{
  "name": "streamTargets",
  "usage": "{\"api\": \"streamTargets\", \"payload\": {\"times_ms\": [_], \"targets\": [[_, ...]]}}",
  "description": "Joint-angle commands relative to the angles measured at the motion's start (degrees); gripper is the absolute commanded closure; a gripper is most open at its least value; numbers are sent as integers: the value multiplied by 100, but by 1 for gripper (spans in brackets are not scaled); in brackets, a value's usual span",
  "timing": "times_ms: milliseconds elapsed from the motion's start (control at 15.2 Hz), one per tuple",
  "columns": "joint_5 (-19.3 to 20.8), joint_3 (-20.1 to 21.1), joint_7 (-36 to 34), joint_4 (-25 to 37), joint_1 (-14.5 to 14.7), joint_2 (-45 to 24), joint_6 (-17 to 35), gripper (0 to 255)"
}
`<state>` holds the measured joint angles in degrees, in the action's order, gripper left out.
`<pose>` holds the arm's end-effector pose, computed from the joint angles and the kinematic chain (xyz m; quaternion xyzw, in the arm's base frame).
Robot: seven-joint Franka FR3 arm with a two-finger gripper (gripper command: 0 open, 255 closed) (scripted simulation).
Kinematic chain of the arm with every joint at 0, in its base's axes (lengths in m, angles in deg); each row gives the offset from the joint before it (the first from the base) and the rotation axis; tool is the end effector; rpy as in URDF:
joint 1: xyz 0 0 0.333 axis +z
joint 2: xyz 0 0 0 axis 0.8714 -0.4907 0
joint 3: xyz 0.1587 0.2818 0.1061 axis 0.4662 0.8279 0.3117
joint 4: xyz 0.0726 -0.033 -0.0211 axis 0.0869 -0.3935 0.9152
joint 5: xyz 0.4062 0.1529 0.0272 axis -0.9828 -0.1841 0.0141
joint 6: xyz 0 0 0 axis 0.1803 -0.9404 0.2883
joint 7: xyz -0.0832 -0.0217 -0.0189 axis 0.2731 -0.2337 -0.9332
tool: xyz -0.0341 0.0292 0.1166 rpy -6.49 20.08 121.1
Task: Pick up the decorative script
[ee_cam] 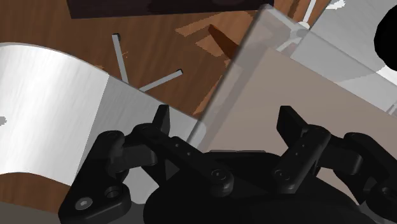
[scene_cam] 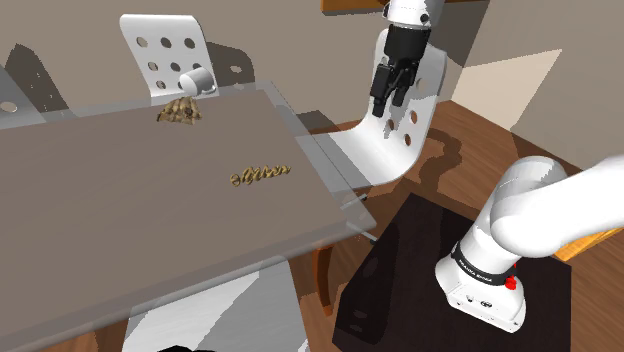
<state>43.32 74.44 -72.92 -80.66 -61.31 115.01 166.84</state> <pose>0.3437 0.0094 0.5953 -0.9982 0.0272 -0.0033 0.0537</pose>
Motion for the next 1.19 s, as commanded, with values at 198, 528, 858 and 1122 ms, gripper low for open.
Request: {"api": "streamTargets", "payload": {"times_ms": [198,528,858,1122], "targets": [[26,319,-166,118,87,-501,422,0],[193,836,-491,454,180,-1422,1042,0],[553,1325,-903,963,229,-2435,1523,0],[1004,1675,-1303,1497,272,-3308,1775,0]]}}
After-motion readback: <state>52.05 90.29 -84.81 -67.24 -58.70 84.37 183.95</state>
